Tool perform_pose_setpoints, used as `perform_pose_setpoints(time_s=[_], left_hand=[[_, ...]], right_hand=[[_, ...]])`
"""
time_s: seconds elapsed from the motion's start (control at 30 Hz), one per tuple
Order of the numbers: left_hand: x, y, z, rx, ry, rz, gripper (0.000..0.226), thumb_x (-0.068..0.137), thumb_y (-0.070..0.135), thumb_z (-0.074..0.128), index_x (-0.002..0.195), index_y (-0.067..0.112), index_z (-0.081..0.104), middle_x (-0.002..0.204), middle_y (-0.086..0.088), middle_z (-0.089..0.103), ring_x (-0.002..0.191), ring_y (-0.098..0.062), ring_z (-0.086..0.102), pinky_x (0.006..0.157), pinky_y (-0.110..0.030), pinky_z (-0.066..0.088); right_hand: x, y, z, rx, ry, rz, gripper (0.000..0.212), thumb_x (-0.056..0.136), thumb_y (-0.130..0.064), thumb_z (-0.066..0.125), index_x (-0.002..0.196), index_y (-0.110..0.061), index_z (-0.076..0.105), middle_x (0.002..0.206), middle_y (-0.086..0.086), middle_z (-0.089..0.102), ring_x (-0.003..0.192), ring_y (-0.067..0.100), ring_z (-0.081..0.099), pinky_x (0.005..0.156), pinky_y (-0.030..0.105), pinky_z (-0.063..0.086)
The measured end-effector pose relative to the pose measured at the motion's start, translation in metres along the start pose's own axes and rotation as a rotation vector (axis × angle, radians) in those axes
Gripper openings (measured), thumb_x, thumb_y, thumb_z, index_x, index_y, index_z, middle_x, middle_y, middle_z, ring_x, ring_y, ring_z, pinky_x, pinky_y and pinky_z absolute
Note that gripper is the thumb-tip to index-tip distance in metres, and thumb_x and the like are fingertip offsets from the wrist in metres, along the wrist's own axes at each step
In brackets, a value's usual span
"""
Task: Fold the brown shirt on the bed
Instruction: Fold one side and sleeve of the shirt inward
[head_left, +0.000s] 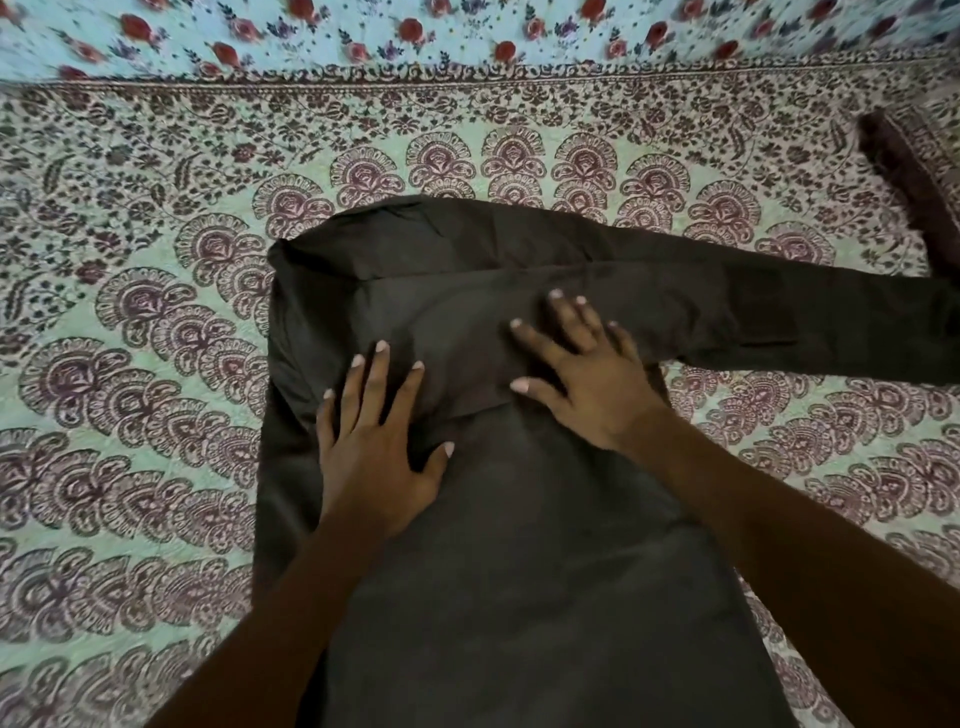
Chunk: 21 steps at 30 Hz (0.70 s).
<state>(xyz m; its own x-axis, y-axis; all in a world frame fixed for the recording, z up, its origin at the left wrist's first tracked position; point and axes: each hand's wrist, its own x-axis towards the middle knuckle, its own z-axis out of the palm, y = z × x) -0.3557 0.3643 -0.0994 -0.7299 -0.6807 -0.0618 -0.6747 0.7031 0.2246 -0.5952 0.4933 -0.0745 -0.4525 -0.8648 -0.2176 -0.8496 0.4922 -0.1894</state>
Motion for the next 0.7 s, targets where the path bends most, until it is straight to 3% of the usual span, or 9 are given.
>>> perform_pose_setpoints(time_s=[0.1, 0.27, 0.37, 0.47, 0.57, 0.63, 0.7], left_hand=[[-0.038, -0.014, 0.000, -0.002, 0.001, -0.105, 0.081, 0.089, 0.066, 0.046, 0.161, 0.036, 0.025, 0.173, 0.001, 0.002, 0.160, -0.025, 0.002, 0.124, -0.055, 0.013], [-0.102, -0.028, 0.003, -0.107, -0.011, -0.160, 0.068, 0.098, 0.052, 0.043, 0.161, 0.033, 0.024, 0.173, -0.001, 0.010, 0.159, -0.025, 0.011, 0.123, -0.054, 0.021], [-0.148, -0.028, 0.003, -0.120, -0.016, -0.169, 0.065, 0.100, 0.047, 0.044, 0.161, 0.031, 0.027, 0.172, -0.001, 0.012, 0.159, -0.023, 0.013, 0.122, -0.050, 0.020], [-0.186, -0.020, 0.005, -0.115, -0.053, -0.183, 0.065, 0.101, 0.048, 0.042, 0.162, 0.032, 0.025, 0.173, 0.002, 0.007, 0.160, -0.021, 0.007, 0.124, -0.048, 0.017], [-0.221, -0.010, 0.005, -0.144, -0.064, -0.198, 0.065, 0.100, 0.045, 0.046, 0.161, 0.030, 0.028, 0.173, 0.002, 0.010, 0.160, -0.020, 0.009, 0.124, -0.048, 0.020], [-0.242, -0.004, 0.004, -0.188, -0.042, -0.228, 0.064, 0.097, 0.041, 0.050, 0.158, 0.026, 0.036, 0.171, 0.001, 0.021, 0.157, -0.021, 0.020, 0.122, -0.048, 0.025], [-0.260, 0.003, 0.001, -0.246, -0.015, -0.299, 0.063, 0.090, 0.039, 0.053, 0.151, 0.025, 0.044, 0.163, 0.001, 0.035, 0.146, -0.024, 0.036, 0.115, -0.045, 0.028]], right_hand=[[-0.014, -0.004, 0.017, -0.031, -0.056, -0.073, 0.076, 0.084, -0.084, 0.009, 0.155, -0.057, 0.012, 0.172, -0.005, -0.001, 0.158, 0.022, 0.004, 0.122, 0.061, 0.015], [0.001, -0.011, 0.024, 0.072, 0.007, 0.179, 0.079, 0.084, -0.086, 0.009, 0.156, -0.055, 0.010, 0.172, 0.001, -0.004, 0.158, 0.030, -0.003, 0.122, 0.062, 0.008], [-0.009, -0.066, 0.028, 0.014, 0.034, -0.106, 0.078, 0.087, -0.083, 0.015, 0.158, -0.051, 0.013, 0.172, 0.003, -0.006, 0.158, 0.031, -0.005, 0.123, 0.061, 0.008], [-0.019, -0.100, 0.042, -0.026, -0.089, -0.357, 0.075, 0.087, -0.084, 0.013, 0.156, -0.054, 0.014, 0.172, 0.000, -0.004, 0.158, 0.027, -0.003, 0.123, 0.063, 0.009], [-0.020, -0.114, 0.048, -0.018, -0.042, -0.256, 0.080, 0.083, -0.086, 0.011, 0.155, -0.053, 0.024, 0.172, -0.001, 0.006, 0.158, 0.029, 0.008, 0.120, 0.066, 0.014], [-0.022, -0.128, 0.046, 0.010, -0.050, -0.133, 0.083, 0.084, -0.084, 0.012, 0.157, -0.047, 0.024, 0.172, 0.006, 0.005, 0.157, 0.034, 0.006, 0.121, 0.065, 0.011], [-0.034, -0.148, 0.049, 0.014, -0.022, -0.168, 0.084, 0.088, -0.081, 0.015, 0.159, -0.038, 0.025, 0.171, 0.011, 0.006, 0.157, 0.035, 0.006, 0.122, 0.061, 0.012]])
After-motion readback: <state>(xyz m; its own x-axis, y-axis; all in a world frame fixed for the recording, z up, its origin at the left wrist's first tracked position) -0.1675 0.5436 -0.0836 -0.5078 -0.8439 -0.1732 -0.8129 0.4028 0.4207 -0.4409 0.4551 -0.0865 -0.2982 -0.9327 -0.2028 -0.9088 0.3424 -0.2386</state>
